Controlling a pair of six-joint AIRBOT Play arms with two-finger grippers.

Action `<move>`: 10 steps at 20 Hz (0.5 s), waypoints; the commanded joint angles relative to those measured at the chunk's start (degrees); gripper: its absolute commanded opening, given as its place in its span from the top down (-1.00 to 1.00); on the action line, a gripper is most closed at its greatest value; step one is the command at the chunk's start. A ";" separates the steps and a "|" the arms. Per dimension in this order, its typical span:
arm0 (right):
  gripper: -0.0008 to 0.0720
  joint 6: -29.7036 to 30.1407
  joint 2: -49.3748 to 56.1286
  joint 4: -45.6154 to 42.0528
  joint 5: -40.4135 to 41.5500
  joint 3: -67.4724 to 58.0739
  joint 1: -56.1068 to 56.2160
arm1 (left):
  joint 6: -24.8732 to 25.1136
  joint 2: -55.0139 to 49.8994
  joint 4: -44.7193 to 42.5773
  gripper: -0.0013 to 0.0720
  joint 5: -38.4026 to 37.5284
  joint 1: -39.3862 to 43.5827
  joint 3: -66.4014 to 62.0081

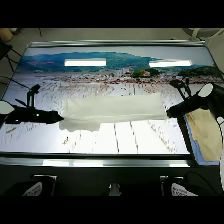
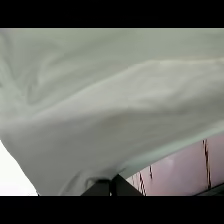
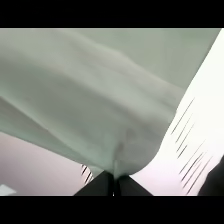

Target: Fold the shirts.

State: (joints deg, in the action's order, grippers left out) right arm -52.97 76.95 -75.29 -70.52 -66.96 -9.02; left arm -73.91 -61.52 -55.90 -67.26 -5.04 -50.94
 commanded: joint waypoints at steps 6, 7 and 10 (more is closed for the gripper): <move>0.91 -2.54 18.05 0.07 15.34 -13.31 3.96 | -0.63 -25.99 0.02 0.90 1.77 0.00 -21.59; 0.91 -2.56 19.74 0.20 15.63 -14.43 4.22 | -0.63 -28.94 0.02 0.90 0.52 0.00 -24.65; 0.91 -5.05 22.67 -0.35 16.06 -15.10 4.28 | -0.68 -36.22 0.04 0.89 -0.37 0.00 -29.33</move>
State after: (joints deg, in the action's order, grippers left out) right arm -56.14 95.90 -75.29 -55.77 -80.34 -5.28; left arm -74.52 -90.45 -55.88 -66.24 -5.08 -74.85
